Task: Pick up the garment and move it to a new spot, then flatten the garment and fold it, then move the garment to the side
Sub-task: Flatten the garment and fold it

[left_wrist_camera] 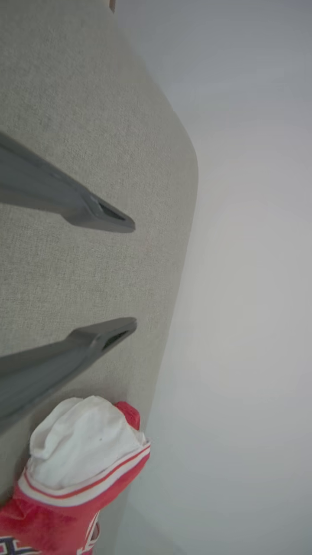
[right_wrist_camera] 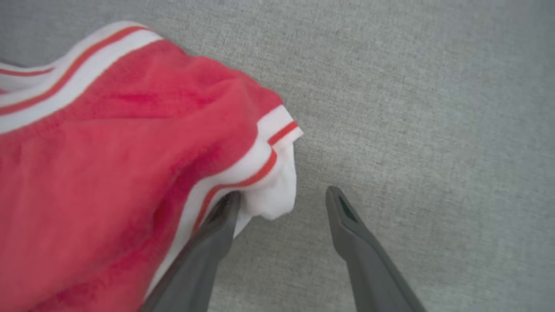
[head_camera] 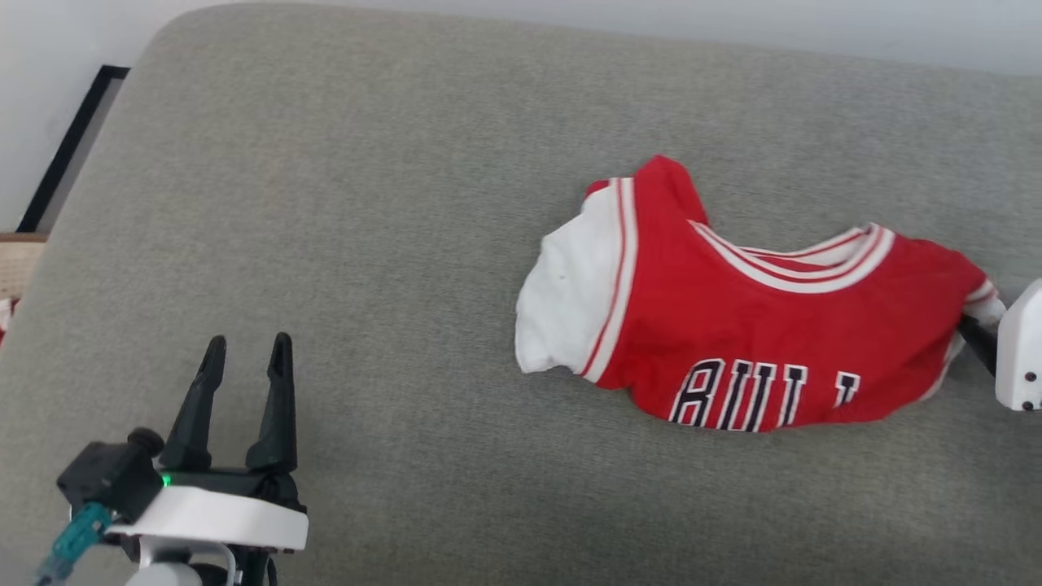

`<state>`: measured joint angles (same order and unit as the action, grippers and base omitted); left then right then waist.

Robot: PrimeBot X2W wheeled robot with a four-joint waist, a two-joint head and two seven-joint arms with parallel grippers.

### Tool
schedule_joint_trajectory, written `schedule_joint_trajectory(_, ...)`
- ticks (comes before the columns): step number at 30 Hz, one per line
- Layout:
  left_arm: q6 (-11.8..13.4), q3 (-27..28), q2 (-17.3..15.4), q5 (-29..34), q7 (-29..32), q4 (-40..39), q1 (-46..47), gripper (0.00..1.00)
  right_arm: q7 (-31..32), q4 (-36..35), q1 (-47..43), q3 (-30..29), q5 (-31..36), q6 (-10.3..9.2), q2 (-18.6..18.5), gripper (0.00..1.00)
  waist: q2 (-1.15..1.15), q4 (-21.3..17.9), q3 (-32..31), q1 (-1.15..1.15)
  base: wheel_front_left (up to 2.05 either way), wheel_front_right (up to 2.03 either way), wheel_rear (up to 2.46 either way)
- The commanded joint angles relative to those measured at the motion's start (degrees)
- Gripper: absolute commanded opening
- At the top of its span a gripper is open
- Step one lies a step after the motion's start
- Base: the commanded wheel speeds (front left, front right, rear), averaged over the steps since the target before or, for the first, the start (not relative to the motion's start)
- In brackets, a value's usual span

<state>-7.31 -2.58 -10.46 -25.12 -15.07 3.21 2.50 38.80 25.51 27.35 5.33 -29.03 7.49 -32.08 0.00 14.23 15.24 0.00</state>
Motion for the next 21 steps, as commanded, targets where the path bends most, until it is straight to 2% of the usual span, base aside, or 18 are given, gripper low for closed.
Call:
schedule_joint_trajectory(1,-0.17,-1.41,-1.59,-1.80,-0.13,0.39,1.43,1.00,-0.92,-0.85,0.60,0.10,-0.52,0.00,-0.06,1.00,0.00,-1.19,-0.30,0.00,0.00,0.00,0.00)
schedule_joint_trajectory(5,-0.17,-5.68,-6.98,-6.91,3.17,0.23,4.34,1.00,-3.92,-4.20,0.55,0.14,-1.08,0.00,0.51,1.00,0.00,-3.71,-0.87,0.00,0.00,0.00,0.00)
schedule_joint_trajectory(13,-0.18,-10.26,-16.71,-17.22,17.76,-3.78,11.46,1.00,-12.26,-14.35,-2.08,-0.59,0.77,0.00,5.52,1.00,0.00,-9.79,-1.37,0.00,0.00,0.00,0.00)
schedule_joint_trajectory(16,-0.18,-11.23,-19.46,-20.07,24.47,-3.87,14.44,1.00,-16.29,-17.71,-3.24,-0.97,2.21,0.00,8.02,1.00,0.00,-11.91,-1.44,0.00,0.00,0.00,0.00)
schedule_joint_trajectory(21,0.05,-13.00,-21.81,-24.04,35.54,-3.37,19.18,1.00,-24.32,-22.10,-4.93,-1.02,5.23,0.00,13.07,1.00,0.00,-15.16,-1.59,0.00,0.00,0.00,0.00)
